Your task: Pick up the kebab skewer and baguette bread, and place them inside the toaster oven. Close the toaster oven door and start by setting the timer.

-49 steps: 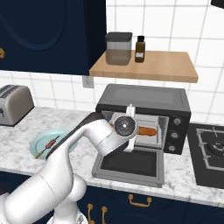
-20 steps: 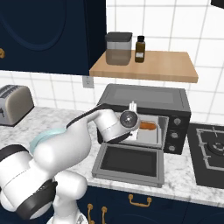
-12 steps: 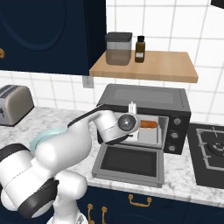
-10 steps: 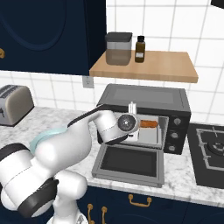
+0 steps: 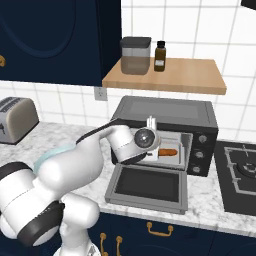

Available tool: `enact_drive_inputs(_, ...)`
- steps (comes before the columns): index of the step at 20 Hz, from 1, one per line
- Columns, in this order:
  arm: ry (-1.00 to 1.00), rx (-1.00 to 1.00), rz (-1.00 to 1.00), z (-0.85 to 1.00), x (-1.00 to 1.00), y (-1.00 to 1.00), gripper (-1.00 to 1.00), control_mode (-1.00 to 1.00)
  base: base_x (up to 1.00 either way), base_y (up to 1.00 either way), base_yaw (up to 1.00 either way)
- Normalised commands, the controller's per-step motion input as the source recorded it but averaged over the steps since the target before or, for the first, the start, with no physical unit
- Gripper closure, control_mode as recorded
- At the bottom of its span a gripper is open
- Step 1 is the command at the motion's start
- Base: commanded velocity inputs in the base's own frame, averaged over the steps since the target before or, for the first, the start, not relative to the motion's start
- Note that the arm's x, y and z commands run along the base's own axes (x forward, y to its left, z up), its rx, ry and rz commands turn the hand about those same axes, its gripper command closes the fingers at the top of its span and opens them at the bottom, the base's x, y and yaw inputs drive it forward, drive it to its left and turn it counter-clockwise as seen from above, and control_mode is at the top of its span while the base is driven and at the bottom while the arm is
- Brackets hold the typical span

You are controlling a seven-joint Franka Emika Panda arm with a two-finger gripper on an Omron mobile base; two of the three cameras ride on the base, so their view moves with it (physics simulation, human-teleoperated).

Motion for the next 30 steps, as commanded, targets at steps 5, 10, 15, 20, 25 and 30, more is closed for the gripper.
enact_drive_inputs(5, 0.0, 0.0, 0.0, 0.09, -0.36, -0.08, -1.0, -1.0, 0.0, 0.0, 0.0)
enact_drive_inputs(10, 0.11, -0.01, 0.0, 0.26, -0.9, 0.0, -1.0, -1.0, 0.0, 0.0, 0.0)
enact_drive_inputs(15, 0.26, -0.1, 0.27, 0.31, -0.68, 0.83, -1.0, -1.0, 0.0, 0.0, 0.0)
enact_drive_inputs(20, 0.28, -0.16, 0.5, 0.01, -0.49, 1.0, -1.0, -1.0, 0.0, 0.0, 0.0)
enact_drive_inputs(25, 0.25, -0.17, 0.51, 0.0, -0.18, 1.0, -1.0, -1.0, 0.0, 0.0, 0.0)
enact_drive_inputs(30, 0.15, -0.2, 0.43, -0.13, 0.01, 1.0, -1.0, -1.0, 0.0, 0.0, 0.0)
